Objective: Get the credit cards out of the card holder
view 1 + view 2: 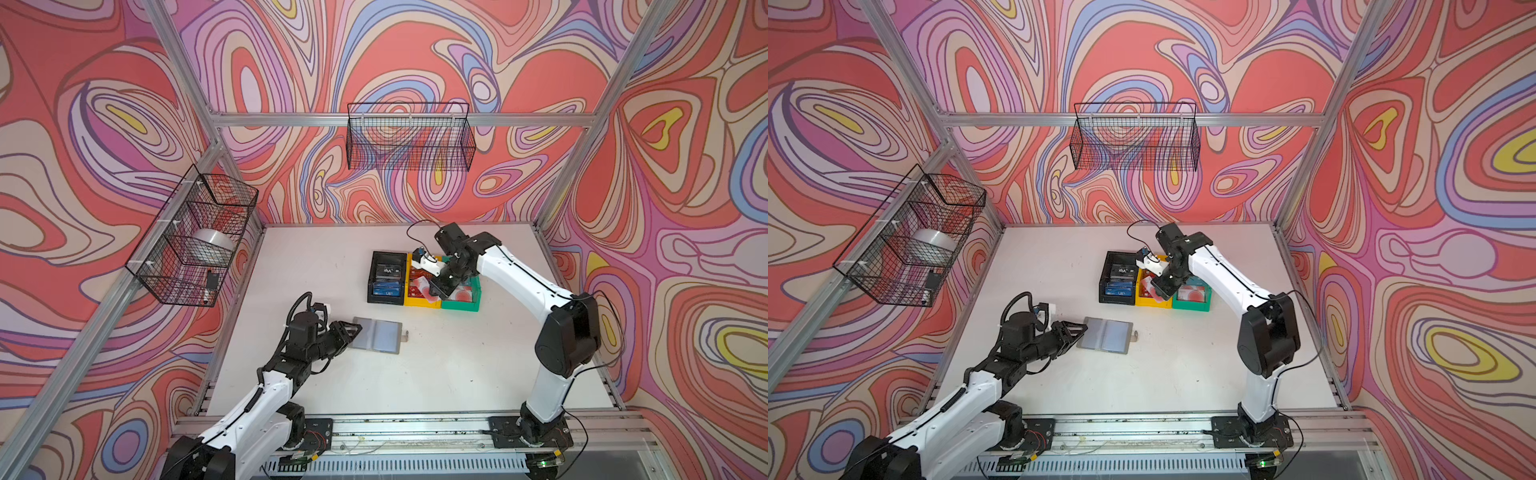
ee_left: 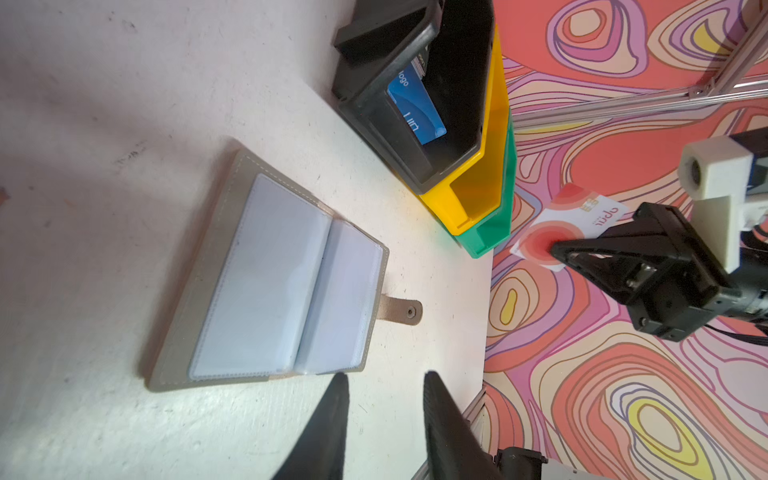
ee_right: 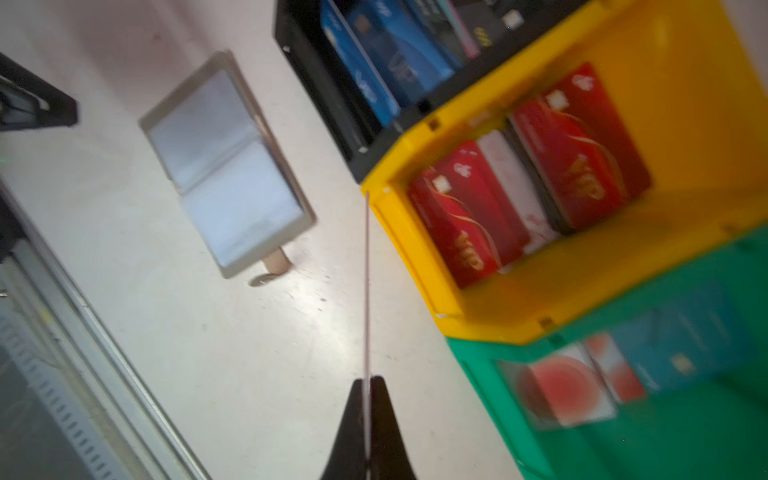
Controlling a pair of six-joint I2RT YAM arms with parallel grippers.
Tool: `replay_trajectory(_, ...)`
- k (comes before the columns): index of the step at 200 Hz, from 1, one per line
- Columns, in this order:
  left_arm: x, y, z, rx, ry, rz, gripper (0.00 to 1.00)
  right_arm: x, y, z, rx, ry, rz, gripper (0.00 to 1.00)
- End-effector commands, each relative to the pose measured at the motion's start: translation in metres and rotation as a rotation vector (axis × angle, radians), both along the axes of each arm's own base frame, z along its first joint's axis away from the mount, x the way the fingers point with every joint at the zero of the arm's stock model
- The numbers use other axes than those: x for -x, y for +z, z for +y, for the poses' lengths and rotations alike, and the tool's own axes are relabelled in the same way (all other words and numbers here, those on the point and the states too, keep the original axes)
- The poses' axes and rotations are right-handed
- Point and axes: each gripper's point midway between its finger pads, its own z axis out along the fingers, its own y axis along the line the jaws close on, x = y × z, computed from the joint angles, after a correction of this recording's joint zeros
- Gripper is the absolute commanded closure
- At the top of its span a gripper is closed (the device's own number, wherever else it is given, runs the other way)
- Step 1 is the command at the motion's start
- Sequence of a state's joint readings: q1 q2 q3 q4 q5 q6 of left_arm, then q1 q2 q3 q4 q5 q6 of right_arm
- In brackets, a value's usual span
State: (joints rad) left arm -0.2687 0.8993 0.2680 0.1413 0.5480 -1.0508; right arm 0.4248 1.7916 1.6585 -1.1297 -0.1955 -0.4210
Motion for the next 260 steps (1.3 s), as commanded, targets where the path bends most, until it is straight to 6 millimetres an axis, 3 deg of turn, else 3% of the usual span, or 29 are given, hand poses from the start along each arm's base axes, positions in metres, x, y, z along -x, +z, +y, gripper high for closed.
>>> replay_trajectory(1,-0.004,0.006,-0.002,-0.008,-0.008,-0.018,0.66,-0.014,0.022,-0.069,0.207,-0.039,-0.152,1.0)
replay_trajectory(18,-0.004,0.005,-0.002,-0.011,-0.008,-0.017,0.66,-0.02,0.025,-0.094,0.305,-0.021,-0.202,1.0)
replay_trajectory(45,-0.005,0.004,-0.002,-0.009,-0.007,-0.014,0.66,-0.022,0.018,-0.104,0.397,0.118,-0.206,1.0)
replay_trajectory(77,-0.007,0.005,-0.003,0.003,-0.008,-0.015,0.66,-0.033,0.007,-0.096,0.4,0.194,-0.181,1.0)
replay_trajectory(91,-0.006,0.004,-0.003,0.002,-0.008,-0.013,0.66,-0.037,-0.009,-0.097,0.425,0.229,-0.127,1.0)
replay_trajectory(131,-0.006,0.003,-0.001,-0.009,0.001,-0.01,0.66,-0.047,-0.02,-0.092,0.443,0.32,-0.098,1.0)
replay_trajectory(216,-0.006,0.0,-0.001,-0.008,0.002,-0.005,0.66,-0.03,-0.074,-0.092,0.444,0.452,0.045,1.0)
replay_trajectory(260,-0.004,-0.003,0.0,-0.011,0.009,-0.001,0.66,-0.022,-0.087,-0.083,0.387,0.474,0.103,1.0)
